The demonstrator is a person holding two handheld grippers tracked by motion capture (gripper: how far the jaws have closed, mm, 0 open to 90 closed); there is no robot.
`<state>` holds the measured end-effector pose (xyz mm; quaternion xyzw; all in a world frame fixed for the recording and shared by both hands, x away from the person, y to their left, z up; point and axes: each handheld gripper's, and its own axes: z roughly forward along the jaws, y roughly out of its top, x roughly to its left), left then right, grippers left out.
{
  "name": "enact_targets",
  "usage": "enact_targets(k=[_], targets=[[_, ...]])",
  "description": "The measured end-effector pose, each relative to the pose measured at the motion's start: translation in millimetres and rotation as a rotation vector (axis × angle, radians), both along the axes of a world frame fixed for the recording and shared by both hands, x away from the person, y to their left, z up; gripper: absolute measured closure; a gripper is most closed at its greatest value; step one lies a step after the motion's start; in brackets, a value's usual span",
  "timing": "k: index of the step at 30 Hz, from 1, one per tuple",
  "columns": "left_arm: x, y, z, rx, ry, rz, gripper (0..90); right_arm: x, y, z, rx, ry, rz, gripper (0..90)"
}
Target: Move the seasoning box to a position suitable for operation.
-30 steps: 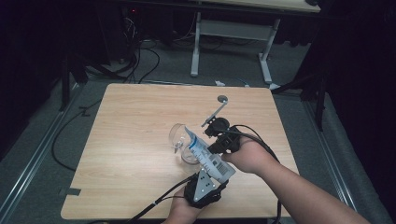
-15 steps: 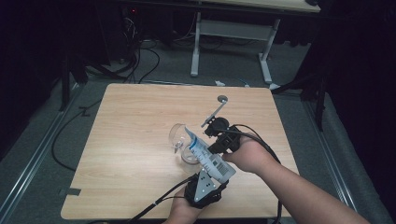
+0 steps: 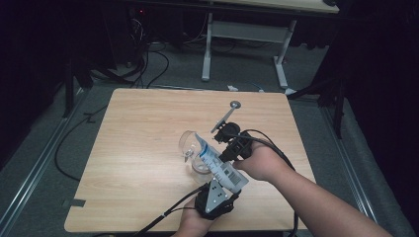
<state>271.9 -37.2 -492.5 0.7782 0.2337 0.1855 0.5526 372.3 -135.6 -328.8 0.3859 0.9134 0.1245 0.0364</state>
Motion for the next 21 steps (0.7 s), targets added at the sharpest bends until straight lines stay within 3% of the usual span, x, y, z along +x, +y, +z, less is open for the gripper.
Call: enact_targets(k=[1, 11, 21], targets=[[0.2, 0.2, 0.3, -0.003, 0.002, 0.001, 53.7, 1.8, 0.7, 0.0, -0.003, -0.001, 0.025, 89.8], [-0.4, -0.2, 0.6, -0.009, -0.005, 0.0, 53.7, 0.9, 1.4, 1.6, -0.004, -0.009, 0.048, 89.8], [-0.4, -2.3, 2.1, -0.021, 0.005, 0.0, 53.7, 1.7, 2.0, 2.1, -0.021, -0.002, 0.049, 89.8]])
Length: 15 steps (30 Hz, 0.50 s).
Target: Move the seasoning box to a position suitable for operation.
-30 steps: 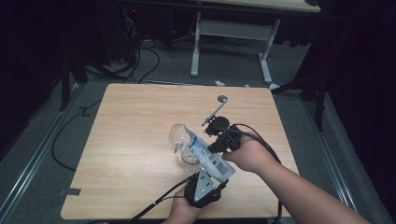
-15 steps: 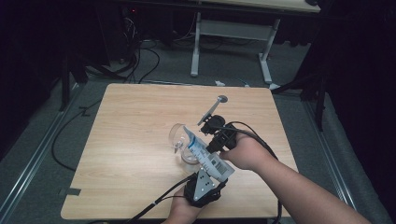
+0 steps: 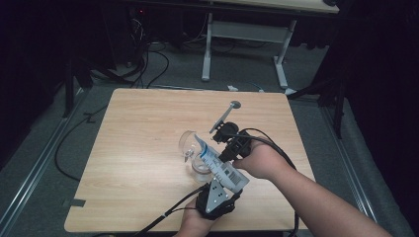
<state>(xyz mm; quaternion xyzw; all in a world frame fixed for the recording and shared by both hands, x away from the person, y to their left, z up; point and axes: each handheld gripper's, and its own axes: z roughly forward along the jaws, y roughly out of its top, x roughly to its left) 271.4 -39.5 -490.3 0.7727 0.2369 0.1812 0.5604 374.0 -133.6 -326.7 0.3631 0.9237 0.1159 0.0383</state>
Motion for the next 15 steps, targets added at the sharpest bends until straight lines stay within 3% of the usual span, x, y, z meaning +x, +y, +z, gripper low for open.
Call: enact_targets(k=[15], targets=[[0.3, 1.8, 3.4, -0.014, 0.002, 0.003, 53.7, 1.1, 1.7, 3.5, 0.005, -0.01, 0.019, 89.6]])
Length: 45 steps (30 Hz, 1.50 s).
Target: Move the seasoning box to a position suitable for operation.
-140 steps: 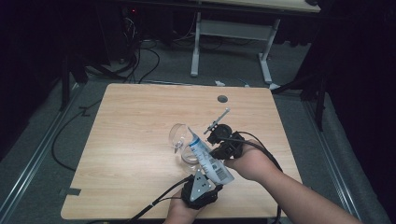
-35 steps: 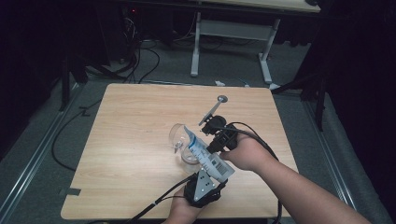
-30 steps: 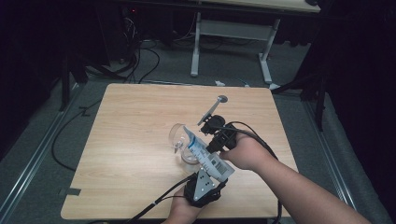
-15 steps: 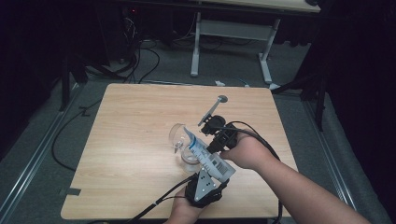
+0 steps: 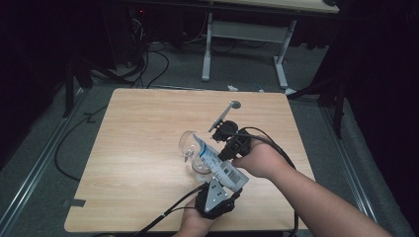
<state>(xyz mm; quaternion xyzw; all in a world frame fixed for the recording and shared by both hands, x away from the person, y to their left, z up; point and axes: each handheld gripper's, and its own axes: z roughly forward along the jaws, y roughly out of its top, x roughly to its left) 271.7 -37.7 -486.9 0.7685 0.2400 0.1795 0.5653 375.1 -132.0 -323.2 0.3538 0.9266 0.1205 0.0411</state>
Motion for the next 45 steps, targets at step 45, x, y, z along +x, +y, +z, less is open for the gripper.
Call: enact_targets(k=[45], targets=[[1.4, 1.2, 1.2, -0.011, 0.004, 0.001, 53.8, 2.7, 3.9, 0.6, -0.004, 0.005, 0.018, 89.4]])
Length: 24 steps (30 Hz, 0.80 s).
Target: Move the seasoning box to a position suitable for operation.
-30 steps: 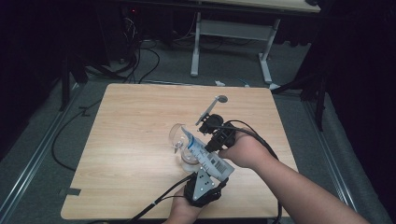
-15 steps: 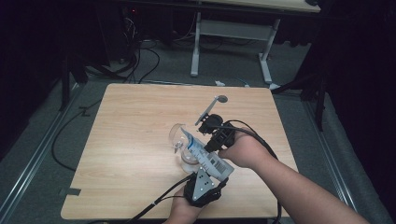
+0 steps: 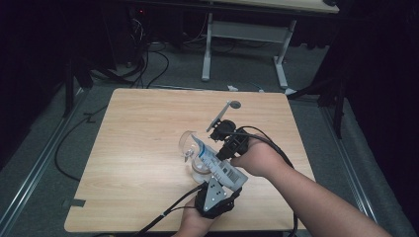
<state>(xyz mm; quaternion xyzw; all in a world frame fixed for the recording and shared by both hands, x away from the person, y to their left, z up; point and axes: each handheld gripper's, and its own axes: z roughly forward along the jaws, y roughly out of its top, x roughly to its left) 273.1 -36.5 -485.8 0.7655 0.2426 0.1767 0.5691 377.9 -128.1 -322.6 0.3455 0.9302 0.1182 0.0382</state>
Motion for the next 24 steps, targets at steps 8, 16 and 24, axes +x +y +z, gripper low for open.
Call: enact_targets(k=[8, 16, 24], targets=[[0.8, 0.0, 2.0, -0.005, 0.0, 0.002, 53.8, 0.1, 1.6, 1.7, -0.003, -0.003, -0.002, 89.5], [1.2, -0.2, 2.7, -0.005, -0.002, 0.0, 54.0, 0.3, 1.2, 2.5, 0.001, -0.007, 0.003, 89.5], [1.2, -0.7, 3.1, -0.008, -0.003, 0.0, 54.0, -0.1, 0.9, 3.1, 0.002, -0.008, 0.002, 89.5]])
